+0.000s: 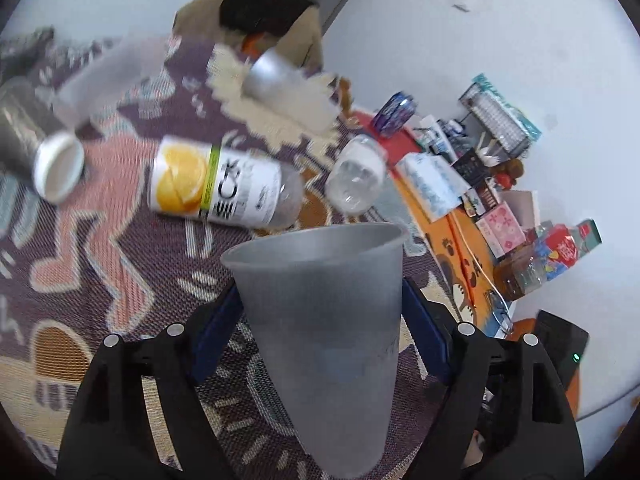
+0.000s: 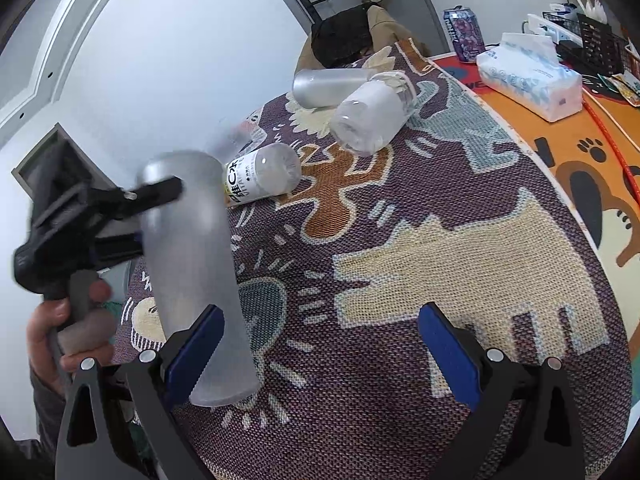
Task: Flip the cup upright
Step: 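Lift the HEYTEA cup with the right gripper and rotate it rim up, then lower the upright cup onto the rug and open the right gripper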
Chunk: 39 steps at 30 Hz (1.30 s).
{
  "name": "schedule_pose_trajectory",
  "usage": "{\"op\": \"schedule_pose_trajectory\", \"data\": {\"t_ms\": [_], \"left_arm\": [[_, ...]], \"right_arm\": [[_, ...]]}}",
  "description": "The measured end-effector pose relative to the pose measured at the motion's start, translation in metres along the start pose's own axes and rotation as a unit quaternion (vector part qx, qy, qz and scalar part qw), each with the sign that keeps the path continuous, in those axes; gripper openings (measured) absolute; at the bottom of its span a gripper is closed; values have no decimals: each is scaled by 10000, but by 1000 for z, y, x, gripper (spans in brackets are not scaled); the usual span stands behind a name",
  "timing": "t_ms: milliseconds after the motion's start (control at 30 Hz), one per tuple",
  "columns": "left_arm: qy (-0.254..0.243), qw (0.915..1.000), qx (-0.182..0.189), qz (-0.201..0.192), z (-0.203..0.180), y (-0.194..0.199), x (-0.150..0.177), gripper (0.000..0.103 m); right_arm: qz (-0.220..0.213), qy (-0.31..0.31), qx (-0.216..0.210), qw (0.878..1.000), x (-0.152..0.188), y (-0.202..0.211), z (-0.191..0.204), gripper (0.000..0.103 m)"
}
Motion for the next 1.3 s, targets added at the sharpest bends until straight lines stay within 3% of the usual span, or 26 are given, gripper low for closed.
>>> {"op": "schedule_pose_trajectory", "data": {"t_ms": [133, 233, 400, 700, 1133, 1167, 1267, 1300], "left_arm": [[-411, 9980, -308, -368, -17, 27, 5, 78], [-730, 9908, -828, -788, -31, 51, 8, 78], [-1094, 9775, -1290, -1258, -48, 77, 12, 77], [-1512, 9640, -1801, -1238, -69, 71, 29, 77], [-1735, 9589, -1948, -1118, -81, 49, 41, 78], [-1716, 9595, -1962, -1072, -81, 46, 41, 79], [-1609, 9621, -1933, -1052, -79, 43, 45, 97], [-1602, 9630, -1882, -1076, -79, 45, 47, 97]], "right_arm": [[-6, -11, -50, 10000, -2, -5, 3, 95], [-31, 13, -38, 10000, -4, -5, 6, 95], [-90, 60, 42, 9999, -3, -2, 7, 95], [-142, 88, 207, 9996, 1, 3, 5, 95], [-133, 79, 280, 9995, 9, 5, 2, 95], [-142, 77, 296, 9994, 10, 5, 1, 95], [-179, 123, 299, 9993, 11, 7, 3, 95], [-204, 153, 296, 9992, 12, 8, 4, 95]]}}
Point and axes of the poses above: each gripper's, at about its wrist camera, not at the fingertips, and y roughly against the way its jaws point, z to its left, x to its underside, the point moved 5 cm from there along -y, roughly the way its jaws point, and after that the axes turned 13 degrees about z, right-handed, at the moved point
